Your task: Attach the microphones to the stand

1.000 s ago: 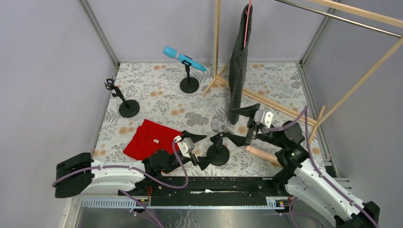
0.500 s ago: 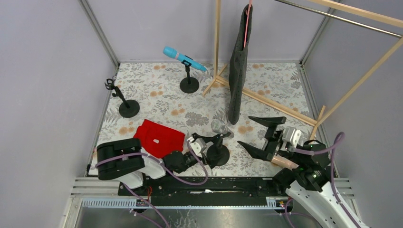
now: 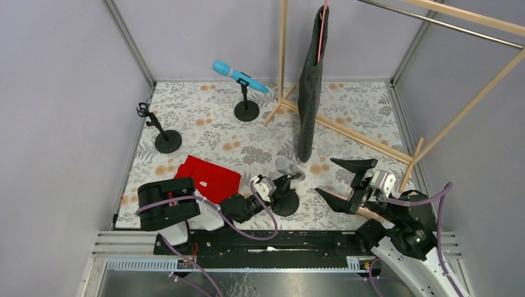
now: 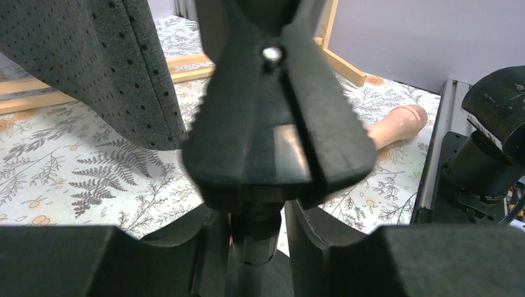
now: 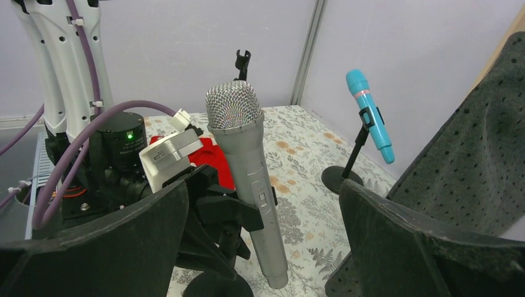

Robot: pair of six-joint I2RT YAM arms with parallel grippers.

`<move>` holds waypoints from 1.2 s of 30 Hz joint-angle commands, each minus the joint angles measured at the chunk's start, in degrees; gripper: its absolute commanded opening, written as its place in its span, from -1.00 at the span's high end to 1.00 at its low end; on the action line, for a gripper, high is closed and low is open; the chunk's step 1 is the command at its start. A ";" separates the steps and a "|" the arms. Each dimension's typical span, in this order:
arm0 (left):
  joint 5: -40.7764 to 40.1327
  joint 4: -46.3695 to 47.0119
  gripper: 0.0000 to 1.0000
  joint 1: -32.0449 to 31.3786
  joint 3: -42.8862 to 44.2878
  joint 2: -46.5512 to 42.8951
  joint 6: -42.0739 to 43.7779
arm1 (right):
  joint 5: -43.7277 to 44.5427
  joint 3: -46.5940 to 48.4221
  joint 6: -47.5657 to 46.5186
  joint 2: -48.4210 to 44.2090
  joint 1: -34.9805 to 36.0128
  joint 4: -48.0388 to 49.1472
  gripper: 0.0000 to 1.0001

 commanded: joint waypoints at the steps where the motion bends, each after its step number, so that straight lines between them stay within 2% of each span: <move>1: -0.69 7.95 0.37 -0.20 2.15 1.27 -0.08 | 1.60 1.59 -0.64 -1.17 0.16 -1.05 -0.94; 3: -1.08 7.95 0.55 -0.20 2.41 1.42 0.06 | 1.85 1.40 -0.71 -1.59 0.11 -1.06 -0.93; 8: -2.01 7.95 0.68 -0.22 2.51 1.35 1.29 | 2.20 0.64 -0.41 -2.43 0.07 -2.96 -0.93; 11: -3.47 7.95 1.00 -0.20 2.18 1.02 2.61 | 2.18 0.39 -0.20 -2.79 0.16 -3.27 -0.93; 16: -7.26 7.99 1.00 1.61 1.50 -0.13 6.64 | 2.36 0.07 0.11 -3.28 0.10 -3.96 -0.93; 23: -2.47 7.95 1.00 12.06 2.86 -1.32 5.95 | 2.53 -0.28 1.00 -4.23 0.17 -4.82 -0.93; 29: 3.08 7.95 1.00 21.48 10.35 3.85 4.99 | 2.37 -0.19 2.44 -4.86 0.11 -5.98 -0.92; 36: 8.46 7.86 1.00 28.18 22.23 13.77 4.22 | 3.40 -0.54 2.96 -6.53 0.10 -8.02 -0.92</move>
